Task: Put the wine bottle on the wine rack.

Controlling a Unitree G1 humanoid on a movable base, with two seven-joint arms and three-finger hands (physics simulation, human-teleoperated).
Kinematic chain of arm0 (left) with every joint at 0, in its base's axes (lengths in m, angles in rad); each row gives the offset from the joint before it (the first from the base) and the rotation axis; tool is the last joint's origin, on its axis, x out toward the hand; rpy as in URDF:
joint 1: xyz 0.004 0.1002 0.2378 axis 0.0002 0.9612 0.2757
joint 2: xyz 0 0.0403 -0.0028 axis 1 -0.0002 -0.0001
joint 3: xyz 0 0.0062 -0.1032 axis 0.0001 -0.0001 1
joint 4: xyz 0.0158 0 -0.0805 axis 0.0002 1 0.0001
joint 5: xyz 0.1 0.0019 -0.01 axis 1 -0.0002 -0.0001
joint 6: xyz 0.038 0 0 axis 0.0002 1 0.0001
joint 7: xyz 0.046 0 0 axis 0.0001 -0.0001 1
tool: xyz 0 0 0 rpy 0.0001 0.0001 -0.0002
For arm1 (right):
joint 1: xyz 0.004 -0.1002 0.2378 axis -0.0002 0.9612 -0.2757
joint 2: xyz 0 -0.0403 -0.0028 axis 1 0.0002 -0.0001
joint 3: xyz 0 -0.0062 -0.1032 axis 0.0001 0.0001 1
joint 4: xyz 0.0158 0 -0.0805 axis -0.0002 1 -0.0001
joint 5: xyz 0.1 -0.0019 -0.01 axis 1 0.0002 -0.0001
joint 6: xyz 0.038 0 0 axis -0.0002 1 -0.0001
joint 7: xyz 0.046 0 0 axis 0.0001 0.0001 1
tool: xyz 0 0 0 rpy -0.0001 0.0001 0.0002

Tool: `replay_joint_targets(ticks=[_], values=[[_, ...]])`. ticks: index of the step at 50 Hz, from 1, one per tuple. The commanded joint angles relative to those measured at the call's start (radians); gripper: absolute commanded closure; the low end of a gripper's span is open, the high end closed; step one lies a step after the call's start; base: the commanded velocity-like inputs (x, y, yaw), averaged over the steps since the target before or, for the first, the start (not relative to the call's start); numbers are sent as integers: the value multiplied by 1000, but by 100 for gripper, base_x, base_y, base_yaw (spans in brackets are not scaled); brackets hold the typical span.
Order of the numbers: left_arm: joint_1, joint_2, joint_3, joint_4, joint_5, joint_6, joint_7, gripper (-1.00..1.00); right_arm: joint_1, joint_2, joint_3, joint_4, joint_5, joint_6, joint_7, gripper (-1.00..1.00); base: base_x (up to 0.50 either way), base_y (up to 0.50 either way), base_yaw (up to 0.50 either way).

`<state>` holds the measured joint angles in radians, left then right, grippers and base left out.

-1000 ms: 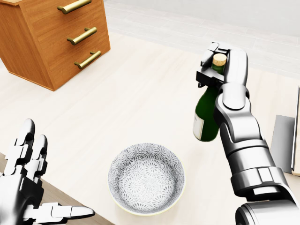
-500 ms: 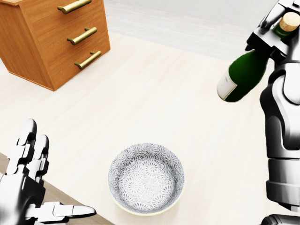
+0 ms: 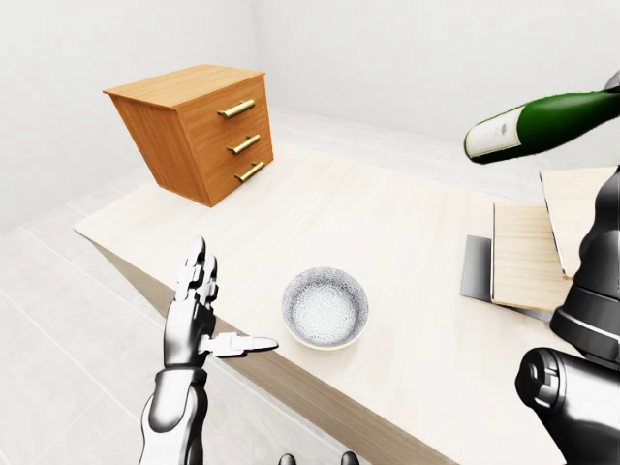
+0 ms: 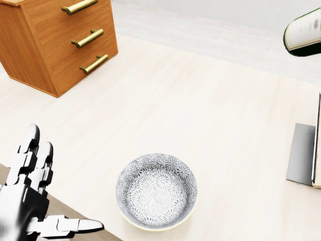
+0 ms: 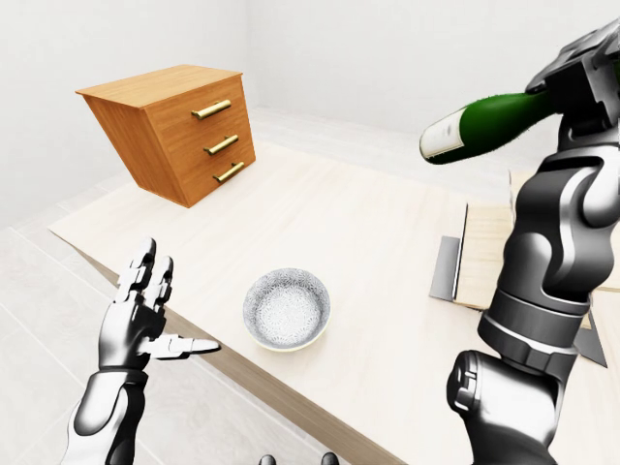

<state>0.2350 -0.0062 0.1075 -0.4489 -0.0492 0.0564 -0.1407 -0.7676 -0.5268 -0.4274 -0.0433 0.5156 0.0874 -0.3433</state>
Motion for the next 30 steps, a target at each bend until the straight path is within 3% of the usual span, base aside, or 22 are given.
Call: replay_joint_targets(ticks=[1,15,30], values=[[-2,-1,-2,2,-2,0,0,-100,0,-129,-114,-74,239,0,-89,100,0,0,0],[-8,3,3,35,-2,-19,-1,-100,31,-325,-159,23,461,0,-138,100,0,0,0],[-2,1,-7,17,6,-10,2,-100,63,-486,-143,143,587,0,-167,100,0,0,0]])
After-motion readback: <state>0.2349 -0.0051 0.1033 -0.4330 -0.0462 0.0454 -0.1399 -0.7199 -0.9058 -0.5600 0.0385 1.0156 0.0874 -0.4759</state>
